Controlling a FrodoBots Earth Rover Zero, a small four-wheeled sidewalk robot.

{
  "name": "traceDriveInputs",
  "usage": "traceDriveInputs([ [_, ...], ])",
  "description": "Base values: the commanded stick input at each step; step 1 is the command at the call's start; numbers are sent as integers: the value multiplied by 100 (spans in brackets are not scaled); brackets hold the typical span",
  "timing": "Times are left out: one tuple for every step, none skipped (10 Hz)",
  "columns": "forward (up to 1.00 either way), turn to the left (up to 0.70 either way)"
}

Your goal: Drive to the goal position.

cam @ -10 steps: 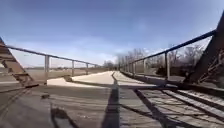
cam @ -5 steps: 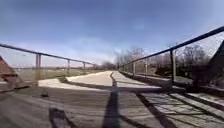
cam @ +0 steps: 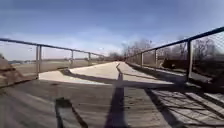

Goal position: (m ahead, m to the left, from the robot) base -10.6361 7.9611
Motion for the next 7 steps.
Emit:
traceDriveInputs([
  [0, 100],
  [0, 100],
  [0, 100],
  [0, 100],
  [0, 100],
  [0, 100],
  [0, 100],
])
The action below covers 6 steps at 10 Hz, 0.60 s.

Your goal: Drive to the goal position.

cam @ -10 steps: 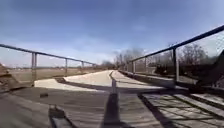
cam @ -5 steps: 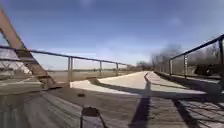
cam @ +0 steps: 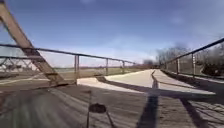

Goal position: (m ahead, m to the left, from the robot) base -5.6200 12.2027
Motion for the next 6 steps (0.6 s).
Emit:
traceDriveInputs([
  [0, 100],
  [0, 100],
  [0, 100],
  [0, 100],
  [0, 100],
  [0, 100],
])
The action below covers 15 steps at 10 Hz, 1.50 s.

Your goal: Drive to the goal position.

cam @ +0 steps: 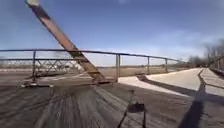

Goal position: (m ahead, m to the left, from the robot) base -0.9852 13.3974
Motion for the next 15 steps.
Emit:
traceDriveInputs([
  [0, 100],
  [0, 100],
  [0, 100],
  [0, 100],
  [3, 97],
  [53, 56],
  [82, 46],
  [100, 40],
  [100, 40],
  [100, 40],
  [100, 40],
  [100, 40],
  [100, 40],
  [100, 40],
  [100, 40],
])
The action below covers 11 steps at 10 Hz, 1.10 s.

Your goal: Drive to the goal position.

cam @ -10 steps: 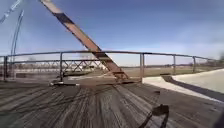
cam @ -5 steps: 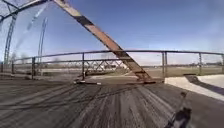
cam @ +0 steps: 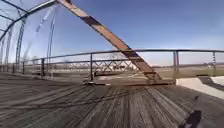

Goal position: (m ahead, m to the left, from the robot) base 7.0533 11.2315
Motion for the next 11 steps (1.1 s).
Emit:
traceDriveInputs([
  [100, 40],
  [100, 40],
  [100, 40],
  [100, 40],
  [100, 40],
  [100, 40],
  [100, 40],
  [100, 40],
  [100, 40],
  [100, 40],
  [100, 40],
])
